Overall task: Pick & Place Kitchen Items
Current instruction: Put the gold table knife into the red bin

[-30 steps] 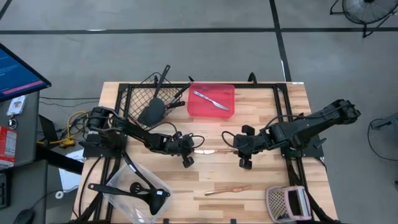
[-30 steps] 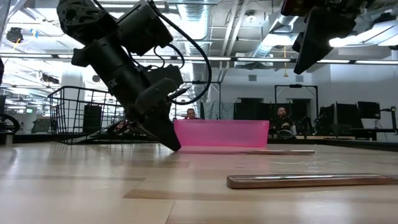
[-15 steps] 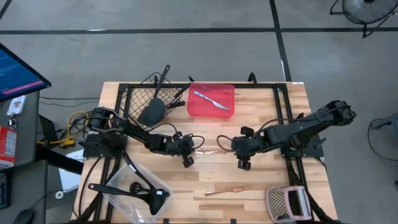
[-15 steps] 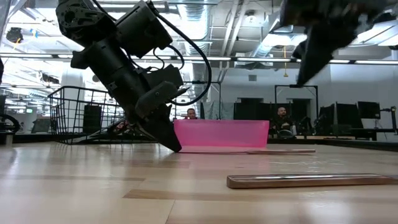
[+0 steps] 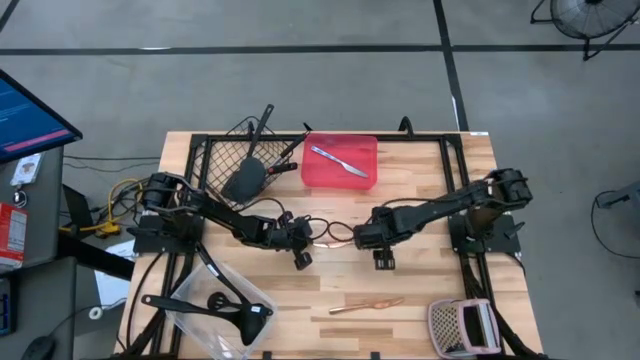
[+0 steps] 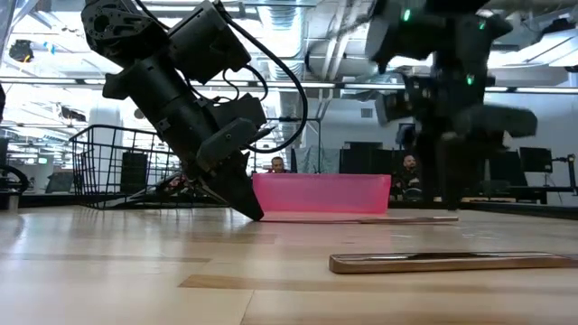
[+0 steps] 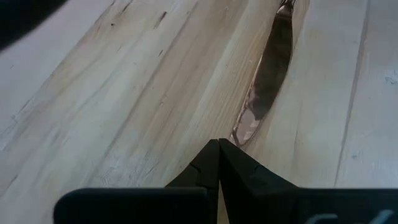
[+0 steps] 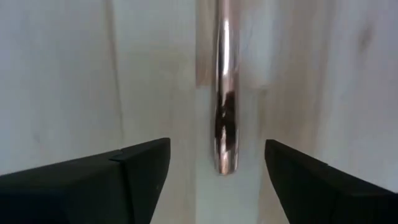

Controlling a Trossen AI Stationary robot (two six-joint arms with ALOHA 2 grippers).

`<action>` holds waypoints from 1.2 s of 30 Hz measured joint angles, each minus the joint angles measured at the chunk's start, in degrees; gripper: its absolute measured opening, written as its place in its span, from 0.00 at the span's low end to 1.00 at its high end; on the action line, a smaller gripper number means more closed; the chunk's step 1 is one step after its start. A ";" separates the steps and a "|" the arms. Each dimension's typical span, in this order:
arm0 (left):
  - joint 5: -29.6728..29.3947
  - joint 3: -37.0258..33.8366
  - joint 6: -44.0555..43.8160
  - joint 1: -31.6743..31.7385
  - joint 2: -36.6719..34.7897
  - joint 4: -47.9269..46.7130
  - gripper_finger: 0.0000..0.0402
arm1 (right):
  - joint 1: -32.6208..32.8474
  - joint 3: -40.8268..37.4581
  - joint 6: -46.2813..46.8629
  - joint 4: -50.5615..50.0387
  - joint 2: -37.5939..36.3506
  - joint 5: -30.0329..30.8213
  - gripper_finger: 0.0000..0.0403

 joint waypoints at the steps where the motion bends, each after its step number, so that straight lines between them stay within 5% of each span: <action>1: -0.03 -0.02 0.00 0.00 0.00 -0.02 0.00 | -0.48 -0.04 -0.26 -0.67 0.87 -1.04 0.64; 10: -0.29 -0.04 0.02 0.00 0.07 -0.10 0.00 | -2.51 -0.61 -4.83 -0.38 5.45 -3.53 0.60; 20: -0.70 -0.09 0.09 0.00 0.09 -0.08 0.00 | -2.67 -0.74 -5.25 0.44 5.56 -3.58 0.07; 30: -0.85 -0.14 -0.09 0.00 -0.32 -0.12 0.00 | -0.88 -0.88 -3.66 0.75 5.09 -0.98 0.04; 36: 0.21 -0.52 -0.22 -0.31 -6.66 -2.93 0.00 | -0.73 -1.52 -2.05 0.25 2.14 2.16 0.01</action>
